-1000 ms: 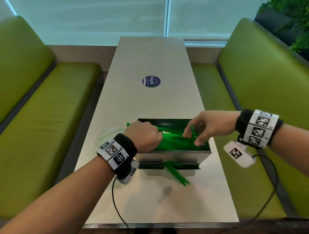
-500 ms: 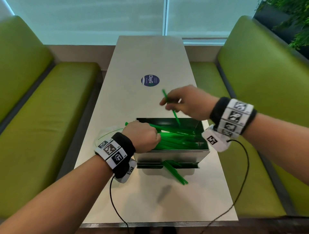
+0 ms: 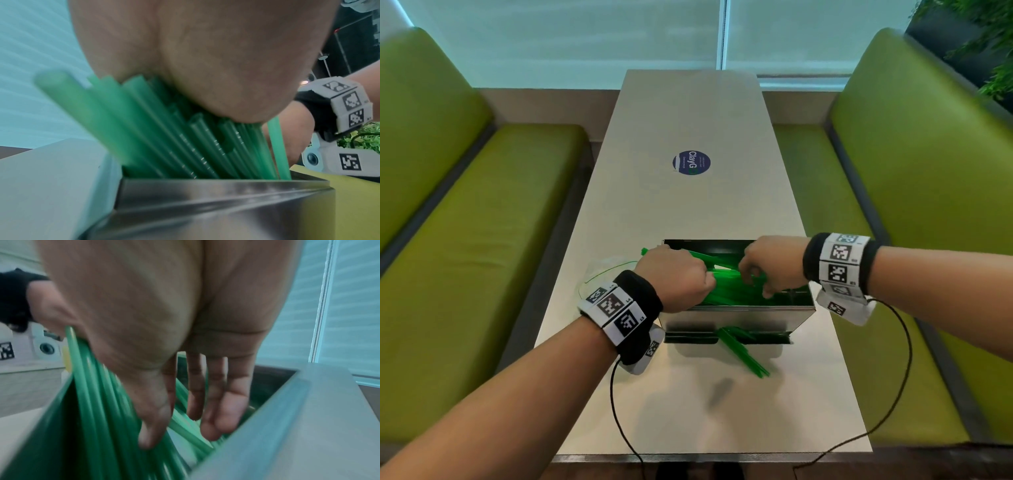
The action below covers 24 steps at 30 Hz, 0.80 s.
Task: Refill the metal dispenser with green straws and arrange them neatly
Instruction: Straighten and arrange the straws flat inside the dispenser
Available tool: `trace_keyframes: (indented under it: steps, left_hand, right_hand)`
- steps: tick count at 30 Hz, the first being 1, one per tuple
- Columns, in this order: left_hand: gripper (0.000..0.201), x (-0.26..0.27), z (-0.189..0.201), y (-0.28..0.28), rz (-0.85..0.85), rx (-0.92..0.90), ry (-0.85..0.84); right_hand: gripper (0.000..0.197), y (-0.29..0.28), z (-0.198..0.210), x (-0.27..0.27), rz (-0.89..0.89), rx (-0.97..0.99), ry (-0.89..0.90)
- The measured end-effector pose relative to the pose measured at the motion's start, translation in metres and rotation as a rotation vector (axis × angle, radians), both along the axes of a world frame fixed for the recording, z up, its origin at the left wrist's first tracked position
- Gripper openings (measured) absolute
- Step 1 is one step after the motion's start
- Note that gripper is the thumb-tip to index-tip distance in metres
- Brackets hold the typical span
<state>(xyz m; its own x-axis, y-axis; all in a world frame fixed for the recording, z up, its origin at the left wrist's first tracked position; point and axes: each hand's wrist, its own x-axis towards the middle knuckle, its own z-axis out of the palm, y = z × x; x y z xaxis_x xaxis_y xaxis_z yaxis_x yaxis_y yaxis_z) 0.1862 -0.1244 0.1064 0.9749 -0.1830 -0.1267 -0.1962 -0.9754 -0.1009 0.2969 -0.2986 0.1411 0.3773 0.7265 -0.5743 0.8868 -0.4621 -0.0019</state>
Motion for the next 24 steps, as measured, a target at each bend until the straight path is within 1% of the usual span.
trace_keyframes:
  steps: [2,4,6,8,9,10,11,15,17,20,22,24]
  left_hand:
    - [0.053,0.000,-0.001,0.001,0.013,-0.019,-0.006]
    - [0.053,0.000,-0.002,0.001,0.029,-0.038,-0.020]
    - [0.053,-0.001,-0.001,0.000,0.046,-0.049,-0.031]
    - [0.053,-0.002,0.000,0.000,0.073,-0.057,-0.040]
    - [0.053,-0.002,0.001,0.000,0.084,-0.065,-0.040]
    - [0.054,-0.002,0.002,0.000,0.088,-0.068,-0.036]
    - [0.055,-0.002,0.002,0.000,0.088,-0.065,-0.032]
    - [0.054,-0.003,0.005,-0.003,0.086,-0.037,-0.039]
    - [0.055,-0.003,0.006,-0.002,0.080,-0.017,-0.051]
    - [0.055,-0.005,0.006,-0.003,0.084,-0.011,-0.043]
    - [0.054,-0.006,0.006,-0.002,0.073,-0.004,-0.045]
    - [0.054,-0.006,0.006,-0.002,0.072,-0.011,-0.053]
  right_hand:
    - [0.025,-0.003,-0.002,0.005,-0.054,0.082,0.009]
    - [0.019,-0.004,0.009,0.013,-0.134,0.190,0.034]
    - [0.017,-0.003,0.024,0.019,-0.184,0.362,0.038]
    - [0.015,0.001,0.035,0.021,-0.215,0.575,0.037]
    - [0.014,0.005,0.039,0.021,-0.226,0.658,0.050]
    - [0.012,0.009,0.040,0.019,-0.228,0.699,0.069]
    - [0.011,0.014,0.040,0.017,-0.216,0.697,0.088]
    - [0.017,0.030,0.027,0.006,-0.158,0.557,0.119]
    - [0.020,0.037,0.024,0.004,-0.160,0.566,0.115]
    - [0.024,0.046,0.025,-0.002,-0.102,0.613,0.103]
    - [0.023,0.046,0.027,-0.004,-0.077,0.674,0.106]
    - [0.021,0.041,0.032,-0.001,-0.109,0.653,0.130]
